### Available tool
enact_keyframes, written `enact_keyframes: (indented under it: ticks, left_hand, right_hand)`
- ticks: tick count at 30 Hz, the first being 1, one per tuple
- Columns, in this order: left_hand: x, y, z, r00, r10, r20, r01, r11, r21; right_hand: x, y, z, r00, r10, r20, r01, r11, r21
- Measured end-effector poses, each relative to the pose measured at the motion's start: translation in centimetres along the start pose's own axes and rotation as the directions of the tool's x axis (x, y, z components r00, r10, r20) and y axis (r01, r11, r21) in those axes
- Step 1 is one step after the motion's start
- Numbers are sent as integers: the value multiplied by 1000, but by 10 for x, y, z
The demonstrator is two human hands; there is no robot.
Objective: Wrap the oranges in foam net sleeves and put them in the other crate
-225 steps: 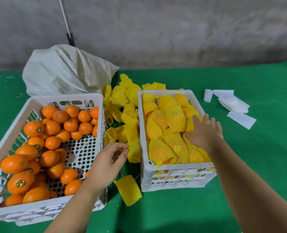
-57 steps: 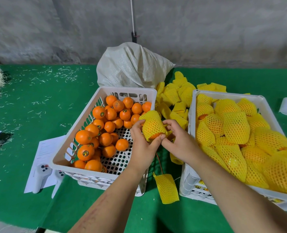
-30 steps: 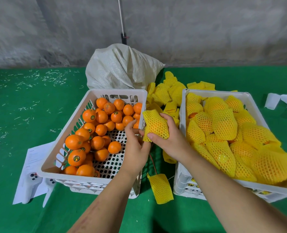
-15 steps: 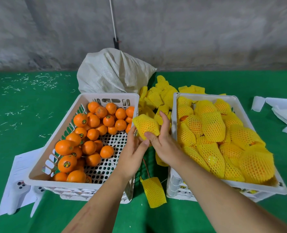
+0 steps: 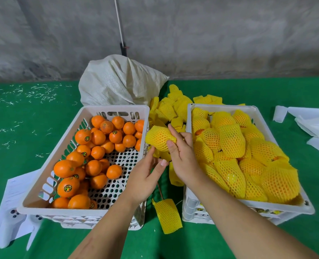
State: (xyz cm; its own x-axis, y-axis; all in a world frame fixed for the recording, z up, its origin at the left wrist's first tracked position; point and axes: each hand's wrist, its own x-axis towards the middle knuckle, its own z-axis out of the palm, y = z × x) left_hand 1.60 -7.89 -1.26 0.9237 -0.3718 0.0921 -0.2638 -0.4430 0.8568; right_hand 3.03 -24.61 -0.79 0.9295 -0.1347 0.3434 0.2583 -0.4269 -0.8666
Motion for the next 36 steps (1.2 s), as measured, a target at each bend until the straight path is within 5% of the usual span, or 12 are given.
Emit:
enact_keyframes:
  ticks: [6, 9, 11, 13, 15, 19, 23, 27, 32, 36]
  left_hand:
    - [2, -6, 4, 997, 53, -47, -47, 990, 130]
    - [5, -11, 4, 997, 35, -66, -26, 991, 134]
    - [6, -10, 2, 997, 32, -66, -22, 989, 146]
    - [5, -8, 2, 997, 43, -64, -32, 988, 153]
    - [5, -8, 2, 997, 44, -70, -34, 990, 133]
    - [5, -14, 2, 994, -8, -111, 4, 999, -41]
    - [6, -19, 1, 982, -56, -179, 4, 961, -277]
    - [8, -20, 2, 982, -82, -171, 24, 948, -318]
    - [11, -17, 4, 980, -66, -188, 18, 969, -248]
    - [12, -13, 4, 966, -125, -226, 28, 921, -390]
  right_hand:
    - [50, -26, -47, 973, 133, -189, -110, 986, 128]
    - [97, -22, -94, 964, -26, -266, -34, 975, -219]
    - [114, -1, -116, 979, -51, -197, -63, 845, -531]
    - [119, 26, -121, 978, 206, -39, -154, 581, -799]
    - [119, 41, -113, 897, 441, -3, -172, 343, -924]
    - [128, 46, -96, 884, 467, 11, -114, 238, -965]
    - [133, 46, -106, 892, 451, -11, -158, 289, -944]
    - [131, 33, -106, 957, 291, 10, -77, 288, -954]
    - [108, 2, -61, 983, 85, 165, 108, 461, -881]
    - [78, -12, -3, 906, 167, 390, 253, 525, -812]
